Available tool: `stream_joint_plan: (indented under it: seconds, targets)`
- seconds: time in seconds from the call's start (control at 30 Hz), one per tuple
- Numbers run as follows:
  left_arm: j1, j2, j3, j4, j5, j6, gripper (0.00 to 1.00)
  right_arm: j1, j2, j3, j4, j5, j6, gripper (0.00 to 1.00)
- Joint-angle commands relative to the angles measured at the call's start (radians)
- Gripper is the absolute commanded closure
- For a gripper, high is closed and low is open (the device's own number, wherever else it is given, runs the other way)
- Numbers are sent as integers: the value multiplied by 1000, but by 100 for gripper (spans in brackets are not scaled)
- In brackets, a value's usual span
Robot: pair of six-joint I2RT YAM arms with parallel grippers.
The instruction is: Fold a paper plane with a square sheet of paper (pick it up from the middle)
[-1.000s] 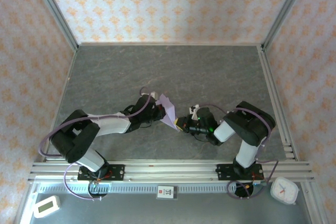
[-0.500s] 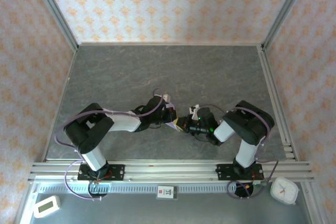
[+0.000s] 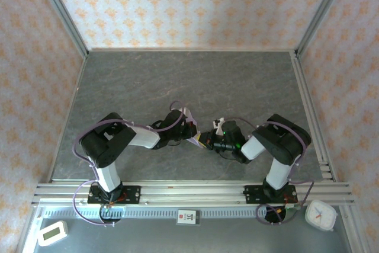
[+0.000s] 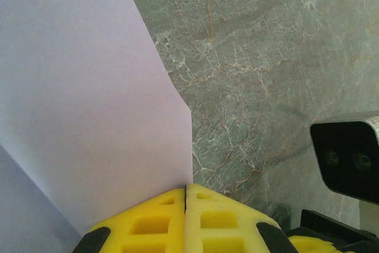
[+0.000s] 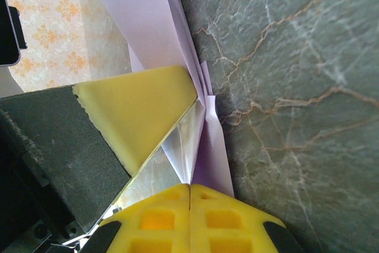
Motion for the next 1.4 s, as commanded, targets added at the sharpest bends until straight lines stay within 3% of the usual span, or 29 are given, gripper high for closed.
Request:
stream_joint_plan:
  seconds: [0.0, 0.57, 0.6, 0.7, 0.8, 0.93, 1.1, 1.37]
  targets:
    - [42, 1, 16, -20, -48, 25, 100, 4, 50, -4, -233, 81, -55, 100]
    - [128, 101, 100, -65, -2, 109, 100, 4, 49, 33, -275, 39, -96, 100]
    - [125, 105, 93, -61, -1, 109, 100, 4, 27, 48, -295, 36, -112, 99]
    - [128, 109, 65, -44, -1, 108, 100, 4, -85, 119, -464, 78, -192, 75]
    - [127, 100, 49, -41, -6, 116, 100, 4, -199, 200, -650, 151, -276, 71]
    - [127, 106, 43, -40, -7, 122, 100, 4, -241, 287, -767, 157, -330, 81]
    - [127, 109, 41, -41, -6, 124, 100, 5, -186, 323, -713, 116, -307, 100]
    - [126, 115, 49, -50, 0, 128, 100, 59, -49, 391, -659, 93, -292, 100]
